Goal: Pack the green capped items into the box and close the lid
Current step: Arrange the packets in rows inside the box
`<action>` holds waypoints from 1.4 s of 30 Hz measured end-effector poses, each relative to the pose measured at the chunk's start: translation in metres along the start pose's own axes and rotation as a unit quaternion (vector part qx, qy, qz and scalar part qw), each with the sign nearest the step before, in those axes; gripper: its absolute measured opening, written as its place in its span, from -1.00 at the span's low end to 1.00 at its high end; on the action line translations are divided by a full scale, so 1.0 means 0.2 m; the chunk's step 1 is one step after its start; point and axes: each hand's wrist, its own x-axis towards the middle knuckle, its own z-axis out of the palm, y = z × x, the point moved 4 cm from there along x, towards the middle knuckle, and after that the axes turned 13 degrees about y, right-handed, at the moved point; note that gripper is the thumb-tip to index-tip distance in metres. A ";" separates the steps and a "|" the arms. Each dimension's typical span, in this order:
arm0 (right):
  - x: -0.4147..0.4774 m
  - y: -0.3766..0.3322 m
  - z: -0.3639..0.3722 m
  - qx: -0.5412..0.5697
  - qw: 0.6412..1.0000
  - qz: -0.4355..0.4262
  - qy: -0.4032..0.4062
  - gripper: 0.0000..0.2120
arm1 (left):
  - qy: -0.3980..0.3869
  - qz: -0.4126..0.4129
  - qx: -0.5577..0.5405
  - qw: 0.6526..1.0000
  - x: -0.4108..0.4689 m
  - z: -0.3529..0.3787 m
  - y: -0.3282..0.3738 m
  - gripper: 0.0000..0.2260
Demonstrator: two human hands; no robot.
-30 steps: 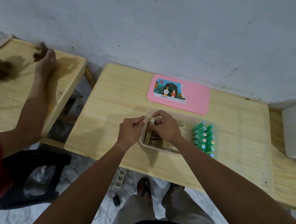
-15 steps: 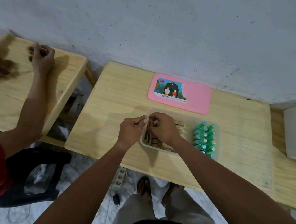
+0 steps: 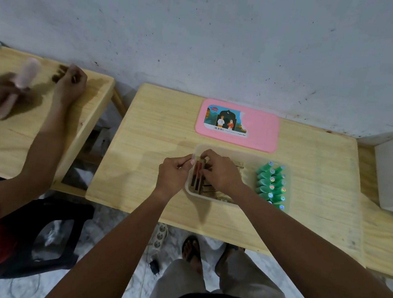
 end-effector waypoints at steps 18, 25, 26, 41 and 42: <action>-0.04 0.05 -0.05 -0.052 0.996 -0.047 0.053 -0.75 | -0.017 0.000 -0.010 1.000 0.02 0.00 -0.03 -0.74; -0.02 0.08 -0.13 -0.251 0.955 -0.124 -0.098 -0.60 | -0.016 0.009 0.000 1.000 0.02 0.00 -0.03 -0.75; -0.01 0.08 -0.13 -0.248 0.955 -0.127 -0.101 -0.60 | -0.016 0.011 0.000 1.000 0.02 0.00 -0.02 -0.75; -0.11 0.06 -0.29 0.323 0.932 0.103 0.130 -0.63 | -0.001 0.011 -0.009 1.000 -0.01 -0.01 0.01 -0.75; -0.12 0.06 -0.27 0.395 0.899 0.147 0.119 -0.61 | -0.001 0.012 -0.008 1.000 -0.01 -0.01 0.02 -0.75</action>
